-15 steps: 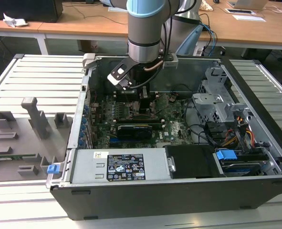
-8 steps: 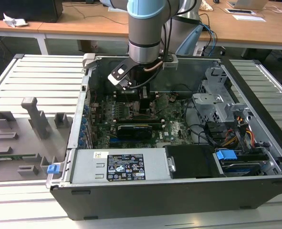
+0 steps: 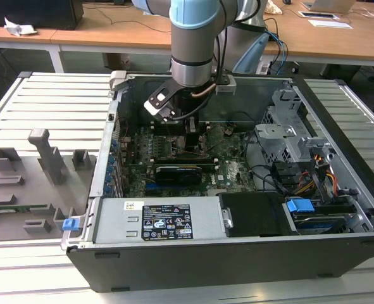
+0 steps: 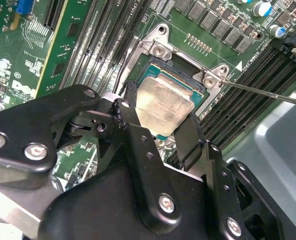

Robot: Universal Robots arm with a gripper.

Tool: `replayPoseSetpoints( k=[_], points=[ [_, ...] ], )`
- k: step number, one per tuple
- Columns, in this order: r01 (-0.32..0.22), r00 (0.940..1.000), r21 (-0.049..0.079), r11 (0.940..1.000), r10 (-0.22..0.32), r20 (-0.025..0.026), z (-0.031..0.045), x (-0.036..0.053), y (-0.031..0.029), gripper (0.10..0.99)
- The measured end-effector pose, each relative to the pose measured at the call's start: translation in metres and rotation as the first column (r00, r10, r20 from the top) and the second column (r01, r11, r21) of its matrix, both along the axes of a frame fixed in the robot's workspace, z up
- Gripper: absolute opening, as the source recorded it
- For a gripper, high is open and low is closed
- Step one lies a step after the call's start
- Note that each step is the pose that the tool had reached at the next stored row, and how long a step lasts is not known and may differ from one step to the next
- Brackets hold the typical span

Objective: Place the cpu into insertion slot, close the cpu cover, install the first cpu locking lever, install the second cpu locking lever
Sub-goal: 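Place the cpu into insertion slot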

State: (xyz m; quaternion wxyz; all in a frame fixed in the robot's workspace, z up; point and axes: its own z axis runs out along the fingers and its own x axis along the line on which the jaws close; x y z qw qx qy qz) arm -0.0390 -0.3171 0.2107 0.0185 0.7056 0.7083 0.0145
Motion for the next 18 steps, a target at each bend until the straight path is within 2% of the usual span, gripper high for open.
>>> replayPoseSetpoints(
  k=[10, 14, 18],
  points=[
    [0.0, 1.0, -0.002, 1.0, 0.0, 0.0, -0.0051, 0.0004, 0.0017, 0.541],
    [0.0, 1.0, -0.014, 0.9999, 0.0, 0.0001, -0.0066, 0.0004, 0.0034, 0.541],
    [0.0, 1.0, -0.016, 0.9999, 0.0, 0.0, -0.0077, 0.0008, 0.0044, 0.541]
  ],
)
